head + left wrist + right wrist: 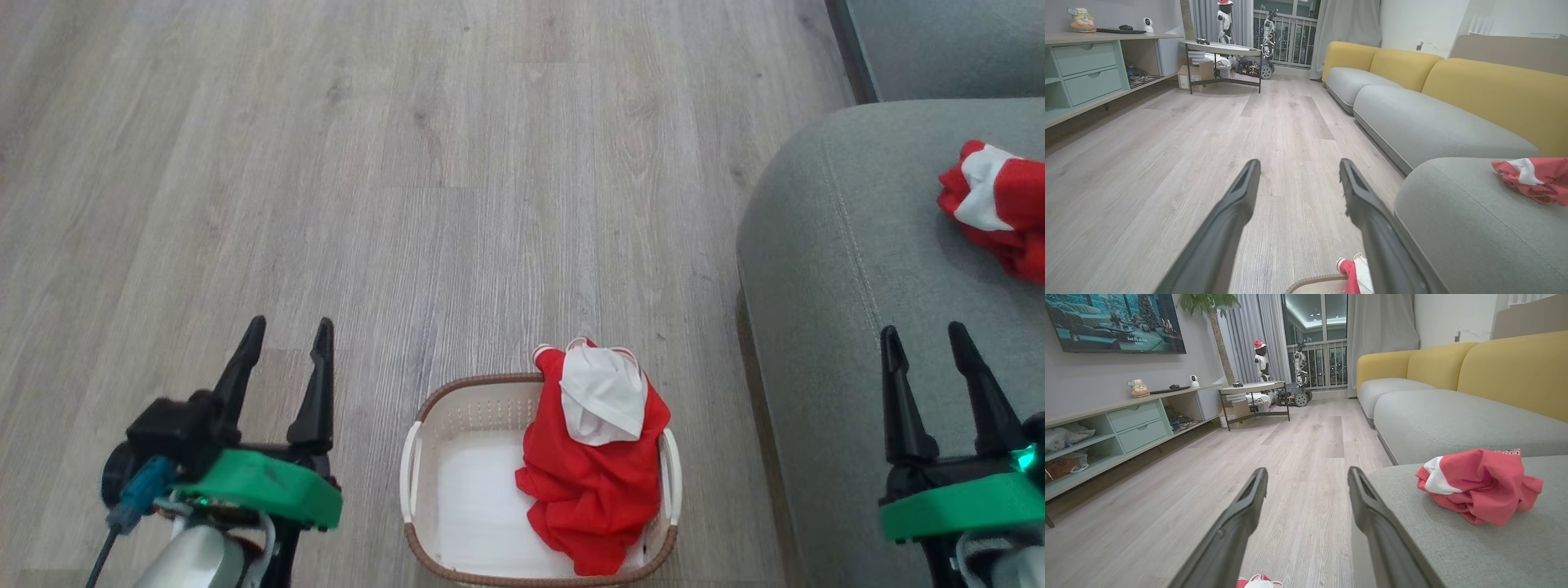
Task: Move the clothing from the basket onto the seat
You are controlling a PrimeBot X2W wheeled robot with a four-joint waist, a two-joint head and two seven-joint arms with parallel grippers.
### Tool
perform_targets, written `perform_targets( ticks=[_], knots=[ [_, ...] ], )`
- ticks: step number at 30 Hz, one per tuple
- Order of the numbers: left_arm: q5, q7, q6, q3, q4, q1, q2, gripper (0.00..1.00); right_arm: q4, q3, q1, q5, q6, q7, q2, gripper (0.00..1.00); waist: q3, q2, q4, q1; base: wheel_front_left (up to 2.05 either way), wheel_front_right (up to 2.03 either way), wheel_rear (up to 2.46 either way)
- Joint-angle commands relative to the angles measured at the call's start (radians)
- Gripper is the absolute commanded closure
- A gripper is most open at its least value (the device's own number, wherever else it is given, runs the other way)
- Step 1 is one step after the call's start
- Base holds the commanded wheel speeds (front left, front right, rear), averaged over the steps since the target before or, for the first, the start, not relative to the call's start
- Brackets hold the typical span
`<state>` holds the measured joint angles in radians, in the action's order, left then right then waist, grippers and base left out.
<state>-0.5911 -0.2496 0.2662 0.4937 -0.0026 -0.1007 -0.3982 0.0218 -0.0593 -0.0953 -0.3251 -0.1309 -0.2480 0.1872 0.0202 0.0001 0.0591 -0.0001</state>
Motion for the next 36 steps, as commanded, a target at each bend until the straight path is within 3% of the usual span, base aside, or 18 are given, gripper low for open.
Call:
perform_targets(
  ticks=[1, 19, 36],
  knots=[
    [0.017, -0.012, -0.006, -0.061, -0.028, -0.027, -0.014, 0.0, 0.027, 0.02, 0.018, 0.009, 0.0, -0.01, 0.008, 0.0, 0.003, -0.0001, -0.003, 0.0001, 0.0, 0.0, 0.0],
    [0.128, -0.012, -0.099, -0.166, 0.006, 0.009, 0.077, 0.0, 0.022, 0.034, 0.05, 0.018, 0.0, -0.014, -0.012, 0.0, 0.019, -0.0001, -0.012, 0.0001, 0.0, 0.0, 0.0],
    [0.164, -0.012, -0.155, -0.175, 0.05, -0.031, 0.116, 0.0, 0.045, 0.041, 0.102, 0.021, 0.0, -0.014, -0.007, 0.0, 0.1, -0.0001, -0.054, 0.0001, 0.0, 0.0, 0.0]
  ],
)
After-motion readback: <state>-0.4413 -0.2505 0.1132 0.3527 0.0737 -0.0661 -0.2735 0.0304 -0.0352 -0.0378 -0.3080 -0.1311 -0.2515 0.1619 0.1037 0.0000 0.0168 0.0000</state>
